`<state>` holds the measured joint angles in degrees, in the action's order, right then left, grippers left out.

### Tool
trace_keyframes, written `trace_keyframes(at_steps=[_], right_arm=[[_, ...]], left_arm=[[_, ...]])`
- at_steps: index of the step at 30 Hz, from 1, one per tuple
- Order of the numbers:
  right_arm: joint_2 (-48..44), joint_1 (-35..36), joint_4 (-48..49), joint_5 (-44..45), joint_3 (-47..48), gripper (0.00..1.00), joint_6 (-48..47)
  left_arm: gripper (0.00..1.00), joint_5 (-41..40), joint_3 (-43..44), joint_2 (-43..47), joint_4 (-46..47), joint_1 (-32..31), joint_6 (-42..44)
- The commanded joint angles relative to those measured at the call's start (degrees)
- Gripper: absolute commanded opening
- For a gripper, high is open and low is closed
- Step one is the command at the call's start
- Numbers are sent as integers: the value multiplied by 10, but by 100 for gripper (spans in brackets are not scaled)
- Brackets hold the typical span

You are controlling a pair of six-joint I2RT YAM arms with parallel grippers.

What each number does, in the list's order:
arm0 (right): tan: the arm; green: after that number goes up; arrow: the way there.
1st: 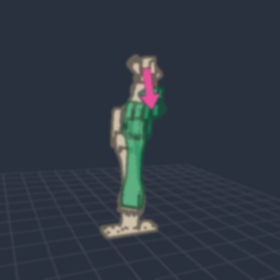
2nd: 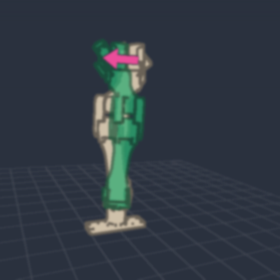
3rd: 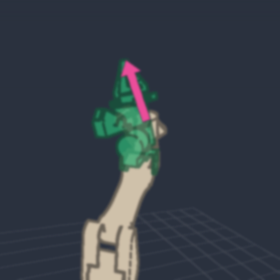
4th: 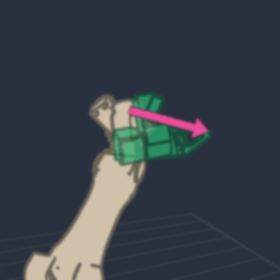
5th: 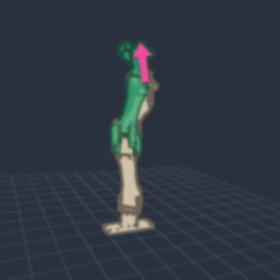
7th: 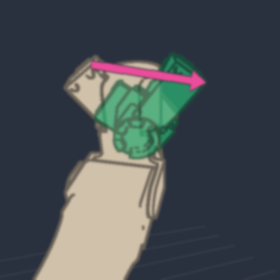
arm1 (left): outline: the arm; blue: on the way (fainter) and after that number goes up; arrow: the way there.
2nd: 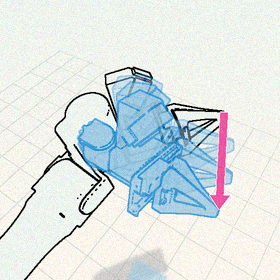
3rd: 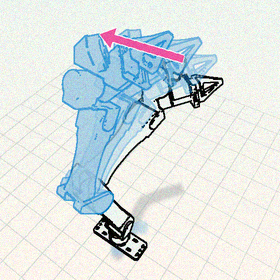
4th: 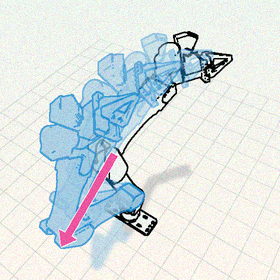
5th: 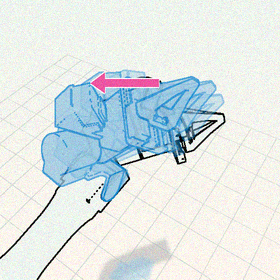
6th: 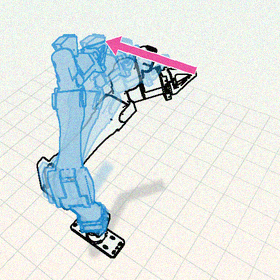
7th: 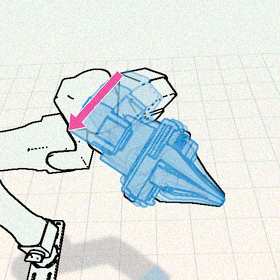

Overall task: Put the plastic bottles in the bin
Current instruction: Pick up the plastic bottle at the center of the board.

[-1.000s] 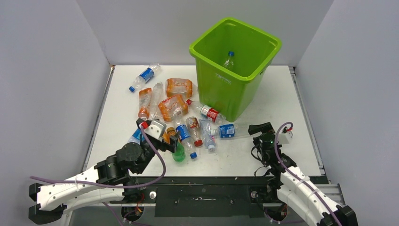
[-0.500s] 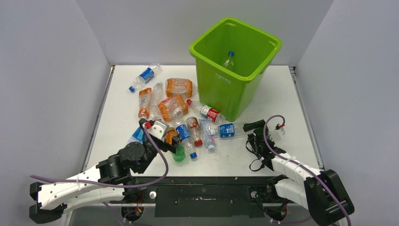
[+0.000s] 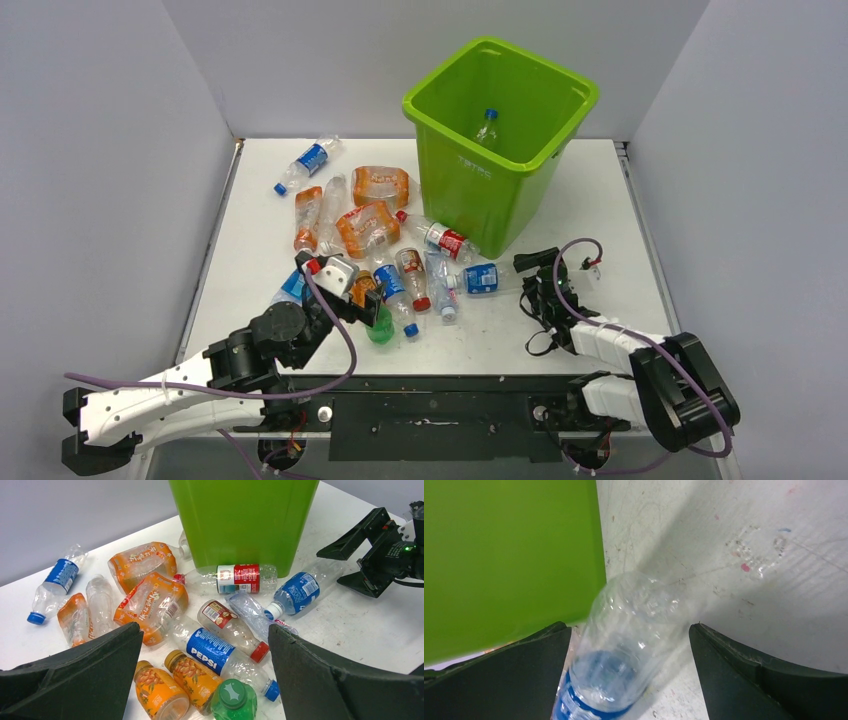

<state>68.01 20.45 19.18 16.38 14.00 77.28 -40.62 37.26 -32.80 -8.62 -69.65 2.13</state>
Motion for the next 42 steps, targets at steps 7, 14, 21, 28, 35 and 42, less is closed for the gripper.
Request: trace_keyframes(at_steps=[7,14,21,28,35,42], right_arm=[[63,-7,43,-39,7,95,-1],[25,-9,48,-37,-30,67,-7],[-55,-12,7,-40,-40,43,-35],[-251,-14,-138,-44,-4,39,-104],[-425,-13,-296,-56,81,35,-212],[-496,-13,-337,-162,165,33,-323]], left_arm=[[96,5,7,3,5,2,3],[96,9,6,1,8,2,5],[96,10,5,3,7,2,5],[96,12,0,8,15,2,7],[96,17,-8,17,28,2,10],[96,38,-26,47,58,2,22]])
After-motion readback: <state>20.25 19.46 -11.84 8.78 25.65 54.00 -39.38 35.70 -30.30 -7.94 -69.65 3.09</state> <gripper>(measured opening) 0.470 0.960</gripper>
